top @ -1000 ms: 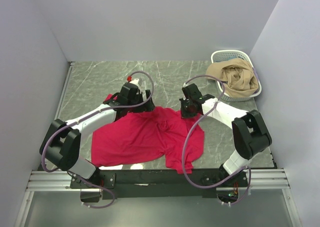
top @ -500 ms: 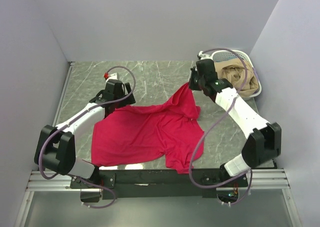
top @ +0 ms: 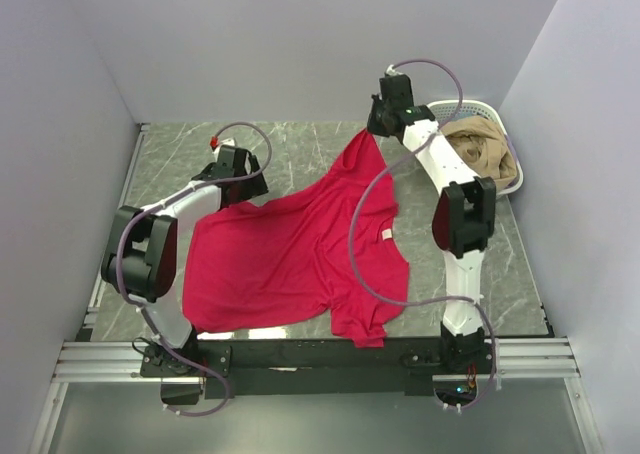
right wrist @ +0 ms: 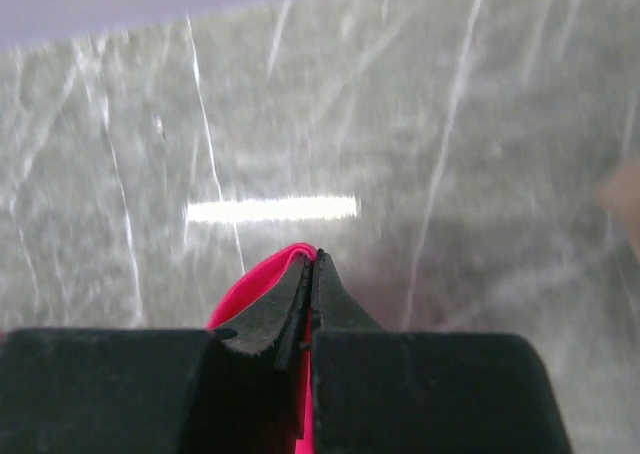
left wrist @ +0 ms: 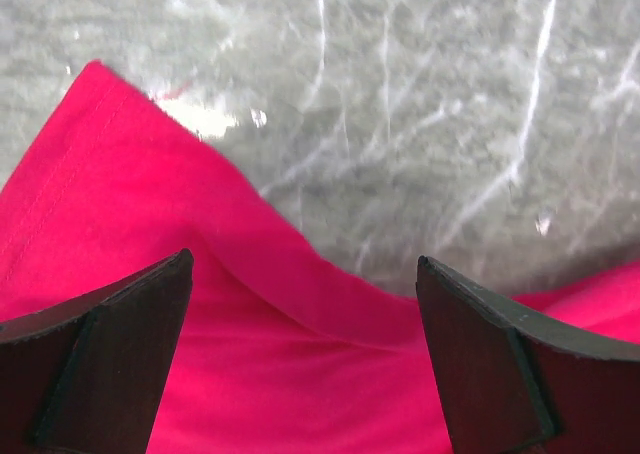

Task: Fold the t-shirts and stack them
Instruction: Flatten the tshirt out

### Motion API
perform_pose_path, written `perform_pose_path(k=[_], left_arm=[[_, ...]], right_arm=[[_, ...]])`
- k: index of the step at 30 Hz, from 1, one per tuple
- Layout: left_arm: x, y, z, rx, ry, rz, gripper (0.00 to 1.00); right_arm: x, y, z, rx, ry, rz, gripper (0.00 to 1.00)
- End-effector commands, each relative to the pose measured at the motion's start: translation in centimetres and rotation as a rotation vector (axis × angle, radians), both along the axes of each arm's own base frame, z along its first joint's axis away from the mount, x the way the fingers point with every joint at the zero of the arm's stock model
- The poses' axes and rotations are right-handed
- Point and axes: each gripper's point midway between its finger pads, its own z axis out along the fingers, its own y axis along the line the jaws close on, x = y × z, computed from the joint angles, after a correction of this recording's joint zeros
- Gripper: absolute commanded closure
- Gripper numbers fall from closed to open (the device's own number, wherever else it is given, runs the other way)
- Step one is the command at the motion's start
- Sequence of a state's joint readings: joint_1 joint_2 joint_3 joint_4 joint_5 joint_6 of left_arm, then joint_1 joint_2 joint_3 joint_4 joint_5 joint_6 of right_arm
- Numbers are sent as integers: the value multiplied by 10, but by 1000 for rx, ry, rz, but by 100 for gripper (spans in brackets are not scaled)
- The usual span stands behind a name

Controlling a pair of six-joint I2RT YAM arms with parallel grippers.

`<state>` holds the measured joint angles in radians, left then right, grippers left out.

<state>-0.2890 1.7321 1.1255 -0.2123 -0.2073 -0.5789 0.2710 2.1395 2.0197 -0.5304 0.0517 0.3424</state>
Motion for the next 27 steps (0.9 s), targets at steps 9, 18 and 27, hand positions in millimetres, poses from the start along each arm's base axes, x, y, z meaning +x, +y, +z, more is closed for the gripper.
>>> perform_pose_path(k=[9, 18, 27], left_arm=[[67, 33, -21, 14, -28, 84, 0], [110, 58, -38, 1, -21, 144, 0], [156, 63, -45, -63, -23, 134, 0]], right_arm=[[71, -14, 8, 98, -85, -26, 100], [78, -20, -17, 109, -59, -29, 100], [88, -37, -30, 134, -55, -45, 100]])
